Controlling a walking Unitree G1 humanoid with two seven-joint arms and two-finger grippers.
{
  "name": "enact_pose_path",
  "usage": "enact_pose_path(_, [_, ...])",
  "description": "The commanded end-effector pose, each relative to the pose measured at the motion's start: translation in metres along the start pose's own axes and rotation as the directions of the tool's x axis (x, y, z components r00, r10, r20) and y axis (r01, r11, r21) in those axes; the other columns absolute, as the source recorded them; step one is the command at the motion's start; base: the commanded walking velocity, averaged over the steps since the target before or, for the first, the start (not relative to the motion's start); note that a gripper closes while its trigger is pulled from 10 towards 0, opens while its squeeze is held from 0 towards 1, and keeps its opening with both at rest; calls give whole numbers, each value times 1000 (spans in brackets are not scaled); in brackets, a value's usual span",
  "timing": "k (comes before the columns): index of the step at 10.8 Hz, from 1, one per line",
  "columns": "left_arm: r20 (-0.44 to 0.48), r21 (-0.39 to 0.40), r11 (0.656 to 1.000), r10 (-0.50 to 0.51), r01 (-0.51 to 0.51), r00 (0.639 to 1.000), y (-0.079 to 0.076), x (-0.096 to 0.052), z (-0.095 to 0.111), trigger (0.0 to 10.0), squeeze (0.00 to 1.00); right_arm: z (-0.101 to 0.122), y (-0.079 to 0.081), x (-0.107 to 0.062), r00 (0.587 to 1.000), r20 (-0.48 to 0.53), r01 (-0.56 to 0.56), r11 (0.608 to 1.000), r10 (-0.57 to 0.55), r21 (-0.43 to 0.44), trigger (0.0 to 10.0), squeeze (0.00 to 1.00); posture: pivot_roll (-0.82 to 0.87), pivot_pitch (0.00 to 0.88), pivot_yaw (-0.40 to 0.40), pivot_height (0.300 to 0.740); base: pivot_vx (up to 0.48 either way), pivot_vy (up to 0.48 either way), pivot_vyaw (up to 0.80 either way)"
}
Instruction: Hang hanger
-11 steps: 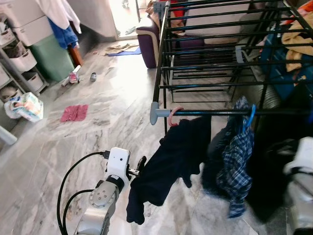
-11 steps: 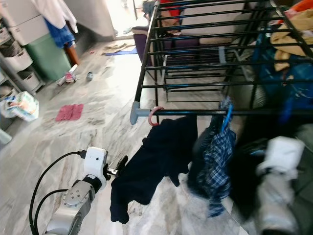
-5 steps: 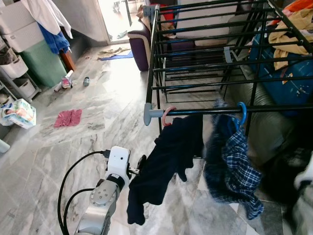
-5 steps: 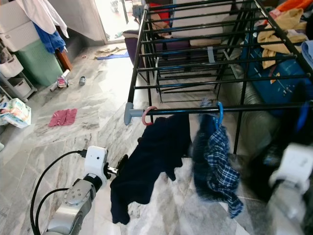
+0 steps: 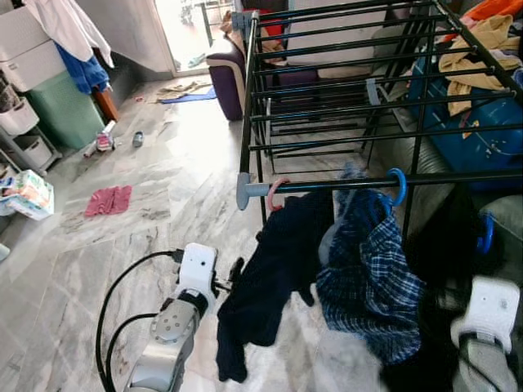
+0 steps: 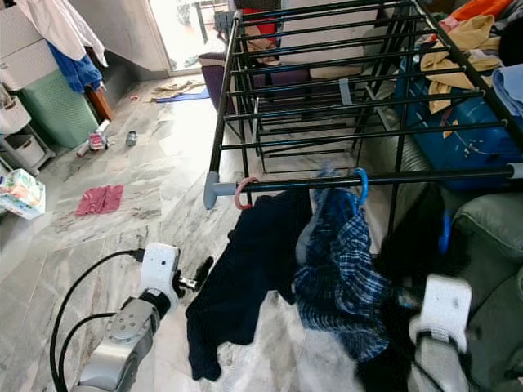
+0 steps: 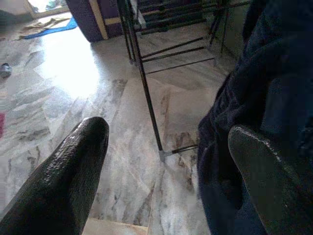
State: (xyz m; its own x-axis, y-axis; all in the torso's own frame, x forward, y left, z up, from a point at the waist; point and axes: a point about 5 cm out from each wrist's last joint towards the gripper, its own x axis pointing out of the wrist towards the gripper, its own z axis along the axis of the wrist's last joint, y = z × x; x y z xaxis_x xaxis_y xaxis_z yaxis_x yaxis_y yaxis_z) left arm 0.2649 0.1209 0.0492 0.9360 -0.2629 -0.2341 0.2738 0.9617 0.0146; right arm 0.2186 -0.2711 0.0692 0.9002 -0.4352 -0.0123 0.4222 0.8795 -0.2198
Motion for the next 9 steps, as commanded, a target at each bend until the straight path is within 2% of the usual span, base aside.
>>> enact_pose_path(1, [21, 14, 999, 37, -38, 999, 9, 0, 6, 10000, 0, 14, 3, 5, 998, 56, -7, 1000, 7, 1, 0, 0, -64, 0, 73, 740, 0, 0, 0])
enact_pose_path(4, [17, 15, 998, 53, -53, 998, 10, -2, 4, 10000, 0, 14, 4, 9, 999, 48, -21, 1000, 21, -1, 0, 0, -60, 0, 64, 740, -311, 0, 0])
enact_pose_path(9, [8, 12, 999, 38, -38, 999, 7, -2, 3, 10000, 0, 6, 7, 6, 999, 8, -33, 999, 33, -10, 0, 0, -62, 0, 65, 740, -340, 0, 0])
